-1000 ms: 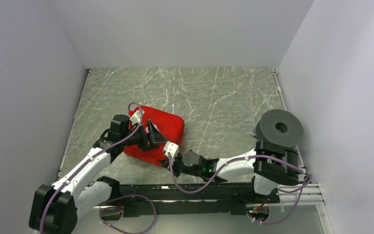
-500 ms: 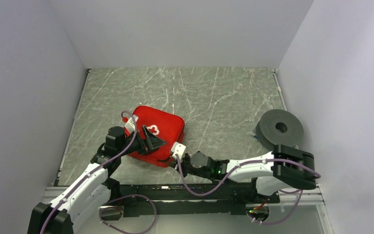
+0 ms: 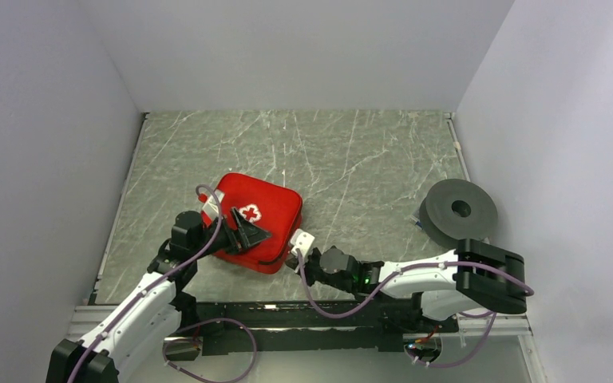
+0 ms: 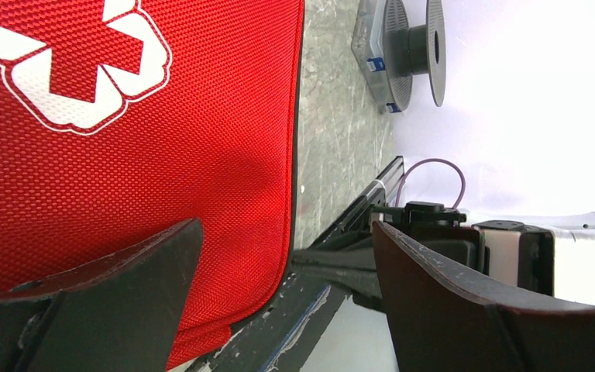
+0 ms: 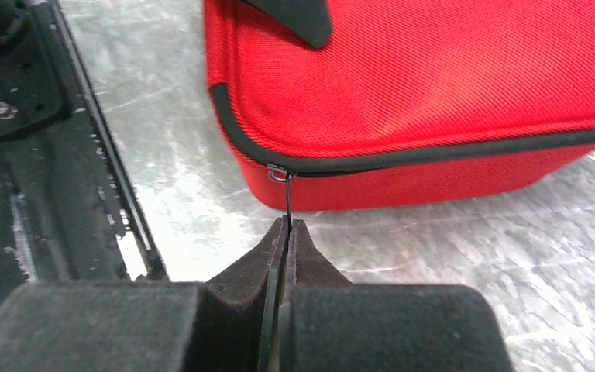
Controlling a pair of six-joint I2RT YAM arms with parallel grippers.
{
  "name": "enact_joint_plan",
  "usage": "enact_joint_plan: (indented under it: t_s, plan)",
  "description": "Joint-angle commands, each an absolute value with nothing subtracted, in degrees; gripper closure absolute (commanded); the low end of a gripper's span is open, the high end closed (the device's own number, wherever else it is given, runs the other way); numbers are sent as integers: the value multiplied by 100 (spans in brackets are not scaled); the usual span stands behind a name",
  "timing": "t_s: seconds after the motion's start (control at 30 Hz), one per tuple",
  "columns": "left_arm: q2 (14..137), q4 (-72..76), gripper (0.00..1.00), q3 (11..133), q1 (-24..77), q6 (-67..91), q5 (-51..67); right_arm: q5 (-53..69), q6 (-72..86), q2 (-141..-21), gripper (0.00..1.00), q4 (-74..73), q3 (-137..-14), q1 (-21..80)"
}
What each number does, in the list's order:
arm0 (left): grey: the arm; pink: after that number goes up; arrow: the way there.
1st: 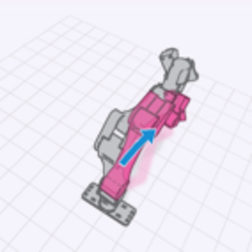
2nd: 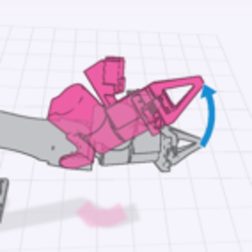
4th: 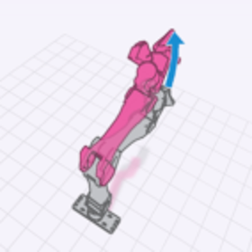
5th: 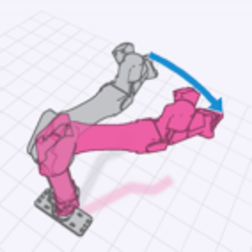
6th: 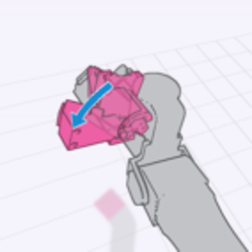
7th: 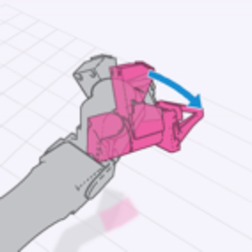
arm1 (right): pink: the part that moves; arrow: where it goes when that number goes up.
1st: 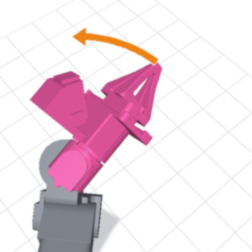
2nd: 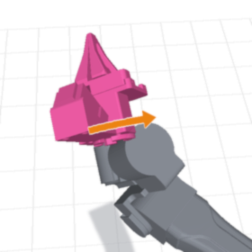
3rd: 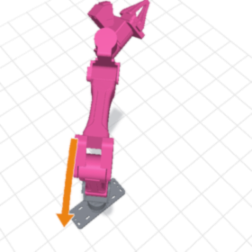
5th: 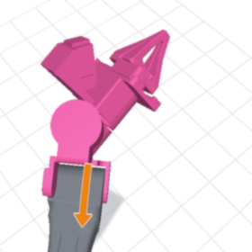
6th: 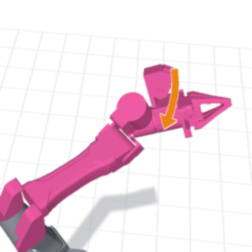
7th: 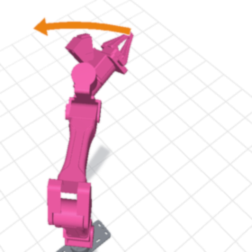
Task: Organize the medicine kit
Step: Zip the medicine box at the center of the board.
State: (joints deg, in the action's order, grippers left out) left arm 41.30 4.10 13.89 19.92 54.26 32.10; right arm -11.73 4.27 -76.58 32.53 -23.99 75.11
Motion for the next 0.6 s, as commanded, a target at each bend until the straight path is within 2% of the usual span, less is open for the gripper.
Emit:
enact_joint_plan:
  t_s: [0.0,0.23,0.57]
  plan:
    - [4216,-1257,10,965,2013,5208,2924,-1727,250,-7717,100,3061,-2163,7066]
    - [4203,-1253,10,942,2013,5204,2968,-1524,-162,-7656,100,3253,-2330,6331]
    - [4270,-1158,11,947,2013,5188,3024,-1665,-522,-8321,100,3679,-2917,5486]
